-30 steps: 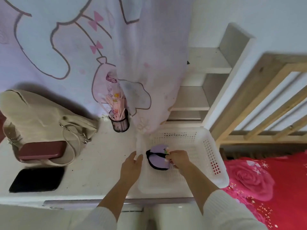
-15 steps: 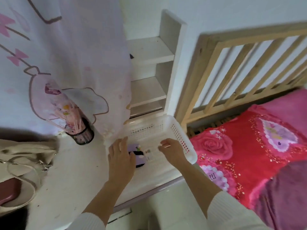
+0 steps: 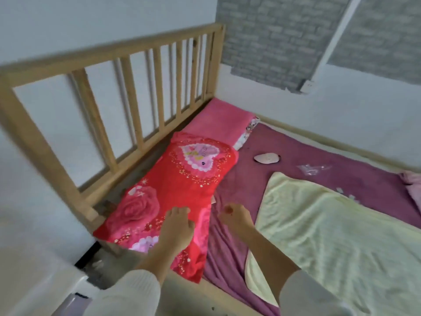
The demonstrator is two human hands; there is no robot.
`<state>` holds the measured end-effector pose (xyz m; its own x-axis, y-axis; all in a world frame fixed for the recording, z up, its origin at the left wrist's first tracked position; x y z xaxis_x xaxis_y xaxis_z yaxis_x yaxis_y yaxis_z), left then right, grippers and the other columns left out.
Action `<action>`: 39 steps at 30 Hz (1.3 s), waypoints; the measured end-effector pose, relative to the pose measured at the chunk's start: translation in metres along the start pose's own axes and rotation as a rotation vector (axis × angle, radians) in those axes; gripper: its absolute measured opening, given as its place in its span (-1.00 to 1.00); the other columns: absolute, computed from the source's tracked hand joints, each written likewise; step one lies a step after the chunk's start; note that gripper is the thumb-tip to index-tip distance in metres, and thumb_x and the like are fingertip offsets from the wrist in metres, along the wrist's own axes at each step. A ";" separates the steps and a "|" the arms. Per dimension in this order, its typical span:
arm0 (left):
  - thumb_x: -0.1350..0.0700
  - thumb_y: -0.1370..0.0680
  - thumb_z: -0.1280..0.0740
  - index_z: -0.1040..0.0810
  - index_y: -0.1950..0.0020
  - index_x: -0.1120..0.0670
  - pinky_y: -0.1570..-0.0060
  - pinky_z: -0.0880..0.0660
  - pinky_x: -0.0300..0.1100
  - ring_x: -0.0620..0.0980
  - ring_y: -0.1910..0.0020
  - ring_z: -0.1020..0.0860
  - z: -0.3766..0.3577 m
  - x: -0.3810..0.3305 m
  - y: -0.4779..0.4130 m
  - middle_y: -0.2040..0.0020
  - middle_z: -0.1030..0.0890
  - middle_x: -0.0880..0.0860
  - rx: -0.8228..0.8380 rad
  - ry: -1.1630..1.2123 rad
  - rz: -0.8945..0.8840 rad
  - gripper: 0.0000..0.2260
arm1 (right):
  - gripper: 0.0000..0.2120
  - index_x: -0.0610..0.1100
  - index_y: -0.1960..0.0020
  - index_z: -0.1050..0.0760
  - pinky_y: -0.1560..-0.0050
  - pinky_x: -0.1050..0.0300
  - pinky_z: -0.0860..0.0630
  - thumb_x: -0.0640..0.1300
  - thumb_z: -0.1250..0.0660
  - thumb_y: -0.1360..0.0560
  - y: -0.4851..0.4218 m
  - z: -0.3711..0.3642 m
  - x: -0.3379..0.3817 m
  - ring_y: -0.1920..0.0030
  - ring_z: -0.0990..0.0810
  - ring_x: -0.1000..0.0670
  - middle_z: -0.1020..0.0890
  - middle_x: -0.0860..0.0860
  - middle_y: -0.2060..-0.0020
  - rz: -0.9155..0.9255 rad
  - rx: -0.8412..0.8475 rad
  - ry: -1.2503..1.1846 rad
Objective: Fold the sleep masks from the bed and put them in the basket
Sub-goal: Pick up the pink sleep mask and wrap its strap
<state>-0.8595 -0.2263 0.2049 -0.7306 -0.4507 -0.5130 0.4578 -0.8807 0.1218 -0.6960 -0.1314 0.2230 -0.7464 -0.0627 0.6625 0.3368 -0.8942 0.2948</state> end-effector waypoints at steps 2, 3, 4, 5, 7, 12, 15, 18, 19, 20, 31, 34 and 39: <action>0.16 -0.54 -0.18 -0.42 -0.31 0.14 -0.31 -0.32 -0.01 0.15 -0.30 -0.38 -0.047 -0.057 -0.028 -0.28 -0.49 0.15 0.045 -0.034 -0.026 -0.66 | -0.84 -0.22 0.23 -0.55 0.21 0.05 -0.44 -0.11 -0.33 -0.39 -0.030 0.051 -0.059 0.17 -0.59 -0.21 -0.60 -0.18 0.30 -0.080 -0.032 0.007; 0.15 -0.54 -0.18 -0.42 -0.30 0.14 -0.31 -0.30 -0.02 0.15 -0.31 -0.39 -0.071 -0.083 -0.041 -0.28 -0.49 0.15 0.074 -0.049 -0.031 -0.67 | -0.82 -0.25 0.21 -0.54 0.19 0.03 -0.47 -0.12 -0.33 -0.39 -0.045 0.074 -0.089 0.16 -0.59 -0.22 -0.60 -0.19 0.29 -0.116 -0.038 0.004; 0.15 -0.54 -0.18 -0.43 -0.30 0.14 -0.33 -0.29 -0.03 0.15 -0.31 -0.39 -0.094 -0.107 -0.053 -0.29 -0.50 0.15 0.103 -0.058 -0.033 -0.67 | -0.80 -0.27 0.15 -0.55 0.14 0.01 -0.50 -0.12 -0.35 -0.39 -0.059 0.095 -0.119 0.12 -0.60 -0.22 -0.63 -0.20 0.22 -0.148 -0.035 0.000; 0.15 -0.54 -0.19 -0.43 -0.31 0.14 -0.35 -0.27 -0.03 0.15 -0.32 -0.39 -0.118 -0.129 -0.063 -0.29 -0.50 0.16 0.136 -0.057 -0.025 -0.66 | -0.77 -0.27 0.07 -0.57 0.07 0.00 -0.52 -0.10 -0.36 -0.40 -0.073 0.113 -0.147 0.06 -0.61 -0.20 -0.65 -0.18 0.14 -0.176 -0.021 0.001; 0.15 -0.54 -0.19 -0.43 -0.33 0.14 -0.37 -0.25 -0.07 0.12 -0.33 -0.40 -0.162 -0.168 -0.085 -0.29 -0.51 0.16 0.194 -0.047 -0.013 -0.65 | -0.70 -0.19 -0.08 -0.56 -0.03 0.03 -0.53 -0.06 -0.38 -0.41 -0.102 0.148 -0.198 -0.01 -0.61 -0.11 -0.65 -0.09 0.04 -0.226 0.003 0.010; 0.13 -0.55 -0.18 -0.41 -0.35 0.10 -0.33 -0.32 -0.10 0.07 -0.33 -0.41 -0.237 -0.233 -0.166 -0.31 -0.51 0.10 0.252 -0.032 -0.023 -0.64 | -0.65 -0.13 -0.18 -0.52 -0.09 0.02 -0.55 -0.03 -0.35 -0.44 -0.205 0.211 -0.275 -0.04 -0.61 -0.07 -0.62 -0.05 -0.10 -0.259 -0.003 0.062; 0.13 -0.55 -0.19 -0.41 -0.35 0.10 -0.32 -0.30 -0.12 0.07 -0.32 -0.40 -0.266 -0.251 -0.231 -0.30 -0.50 0.10 0.213 -0.047 -0.045 -0.64 | -0.65 -0.12 -0.20 -0.51 -0.06 0.05 -0.55 -0.02 -0.34 -0.46 -0.276 0.221 -0.295 -0.06 -0.60 -0.08 -0.59 -0.06 -0.13 -0.223 -0.025 0.060; 0.13 -0.55 -0.19 -0.40 -0.36 0.10 -0.31 -0.34 -0.09 0.08 -0.33 -0.38 -0.296 -0.256 -0.292 -0.31 -0.50 0.11 0.192 -0.036 -0.045 -0.63 | -0.66 -0.11 -0.21 -0.50 -0.04 0.14 -0.45 -0.01 -0.34 -0.47 -0.341 0.218 -0.309 -0.08 -0.58 -0.05 -0.58 -0.05 -0.16 -0.180 -0.039 0.095; 0.13 -0.56 -0.19 -0.38 -0.37 0.11 -0.32 -0.34 -0.09 0.08 -0.33 -0.37 -0.307 -0.256 -0.312 -0.31 -0.49 0.11 0.195 -0.038 -0.049 -0.63 | -0.65 -0.10 -0.22 -0.50 -0.02 0.15 -0.44 -0.01 -0.33 -0.47 -0.361 0.214 -0.313 -0.07 -0.58 -0.04 -0.58 -0.04 -0.17 -0.167 -0.038 0.103; 0.13 -0.56 -0.18 -0.37 -0.38 0.11 -0.32 -0.34 -0.09 0.08 -0.33 -0.37 -0.319 -0.256 -0.332 -0.31 -0.49 0.11 0.197 -0.044 -0.054 -0.62 | -0.65 -0.09 -0.23 -0.49 -0.01 0.14 -0.44 -0.01 -0.32 -0.48 -0.381 0.210 -0.317 -0.06 -0.58 -0.03 -0.57 -0.03 -0.18 -0.153 -0.035 0.113; 0.09 -0.57 -0.20 -0.04 -0.55 0.07 -0.45 -0.22 -0.05 0.07 -0.53 -0.11 -0.417 -0.260 -0.540 -0.58 -0.10 0.08 0.098 -0.177 -0.207 -0.41 | -0.48 -0.08 -0.44 -0.24 -0.25 0.00 -0.33 -0.21 -0.21 -0.49 -0.601 0.167 -0.331 -0.41 -0.32 -0.08 -0.36 -0.03 -0.43 0.096 -0.087 0.464; 0.11 -0.56 -0.20 0.02 -0.56 -0.03 -0.41 -0.26 0.02 0.07 -0.56 -0.03 -0.440 -0.263 -0.572 -0.60 0.01 0.03 0.097 -0.213 -0.267 -0.37 | -0.24 0.07 -0.55 0.02 -0.44 -0.05 -0.15 -0.27 -0.25 -0.48 -0.639 0.154 -0.339 -0.56 0.01 -0.06 -0.04 0.01 -0.58 0.143 -0.078 0.615; 0.05 -0.61 -0.16 -0.33 -0.43 -0.18 -0.31 -0.31 0.10 0.07 -0.48 -0.22 -0.455 -0.251 -0.595 -0.53 -0.26 -0.03 -0.010 -0.141 -0.168 -0.61 | -0.48 0.22 -0.49 -0.14 -0.44 -0.12 -0.06 -0.14 -0.12 -0.60 -0.668 0.140 -0.362 -0.57 0.06 -0.06 -0.08 -0.01 -0.57 0.127 -0.128 0.633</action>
<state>-0.7182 0.4767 -0.1252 -0.8603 -0.3142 -0.4014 0.3282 -0.9439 0.0354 -0.5708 0.5507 -0.1172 -0.9120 -0.3846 0.1423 0.4025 -0.9061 0.1307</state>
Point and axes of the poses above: each hand's wrist, its own y-axis away from the middle knuckle, its own z-axis out of the back of the hand, x = y × z, the point moved 10 cm from there along -y, towards the middle knuckle
